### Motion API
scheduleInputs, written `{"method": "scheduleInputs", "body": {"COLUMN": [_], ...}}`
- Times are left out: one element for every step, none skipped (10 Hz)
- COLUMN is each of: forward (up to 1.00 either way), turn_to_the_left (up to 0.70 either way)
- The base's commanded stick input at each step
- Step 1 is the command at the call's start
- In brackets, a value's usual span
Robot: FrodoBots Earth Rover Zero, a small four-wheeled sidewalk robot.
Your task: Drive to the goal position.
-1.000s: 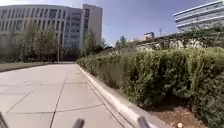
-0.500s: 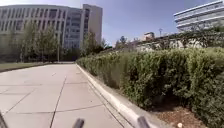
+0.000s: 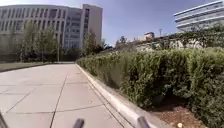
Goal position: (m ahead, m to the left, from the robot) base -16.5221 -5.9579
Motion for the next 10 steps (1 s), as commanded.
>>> {"method": "scheduleInputs", "body": {"forward": [0.04, 0.04, 0.04, 0.04, 0.04, 0.04, 0.04, 0.04, 0.04, 0.04], "turn_to_the_left": [0.00, 0.00, 0.00, 0.00, 0.00, 0.00, 0.00, 0.00, 0.00, 0.00]}}
